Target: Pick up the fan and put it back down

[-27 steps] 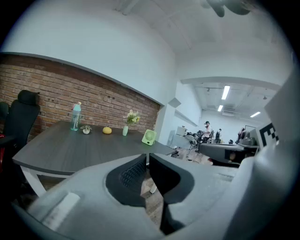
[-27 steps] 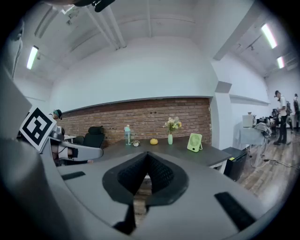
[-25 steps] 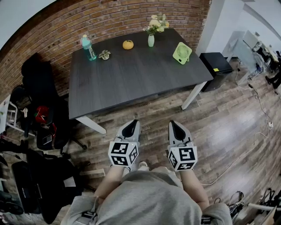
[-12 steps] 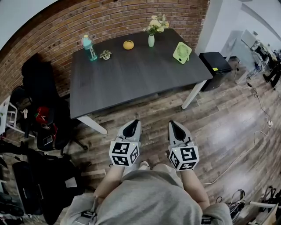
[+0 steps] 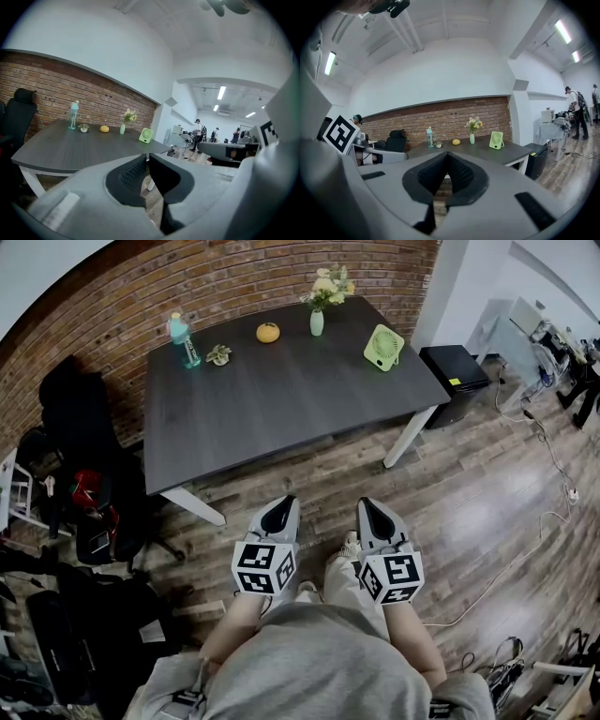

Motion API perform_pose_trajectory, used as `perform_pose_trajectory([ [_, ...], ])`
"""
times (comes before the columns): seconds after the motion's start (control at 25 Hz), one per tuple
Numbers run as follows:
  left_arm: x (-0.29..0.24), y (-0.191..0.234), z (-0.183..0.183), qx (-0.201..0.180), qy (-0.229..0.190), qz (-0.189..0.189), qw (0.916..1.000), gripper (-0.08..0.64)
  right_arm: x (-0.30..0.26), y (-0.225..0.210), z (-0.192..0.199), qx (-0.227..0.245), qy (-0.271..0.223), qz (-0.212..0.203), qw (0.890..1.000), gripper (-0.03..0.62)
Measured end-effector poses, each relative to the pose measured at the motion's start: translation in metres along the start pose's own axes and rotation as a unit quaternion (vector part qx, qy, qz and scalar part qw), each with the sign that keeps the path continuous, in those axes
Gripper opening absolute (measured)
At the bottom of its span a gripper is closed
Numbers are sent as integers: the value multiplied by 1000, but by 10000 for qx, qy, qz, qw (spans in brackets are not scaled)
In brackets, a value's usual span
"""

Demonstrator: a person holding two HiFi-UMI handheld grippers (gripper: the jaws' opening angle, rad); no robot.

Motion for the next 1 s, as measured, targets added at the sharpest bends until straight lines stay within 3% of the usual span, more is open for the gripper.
perform_pose_trajectory([
  [0.44,-47,8,-9,7,-8,35,10000,32,-33,-33,-6,-20,-61,127,9999,2],
  [1.0,-164,20,-42,-94,26,97,9999,32,-119,-115,-27,-1,-108,260,9996,2],
])
Point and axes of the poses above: the fingertips, and each gripper's own axes: x backward along the fingers, y to its left, z out of its underside, the point moved 6 cm from there along x, backward along the fingers, and after that the axes turned 5 degrees about z, right-handed, at the moved point
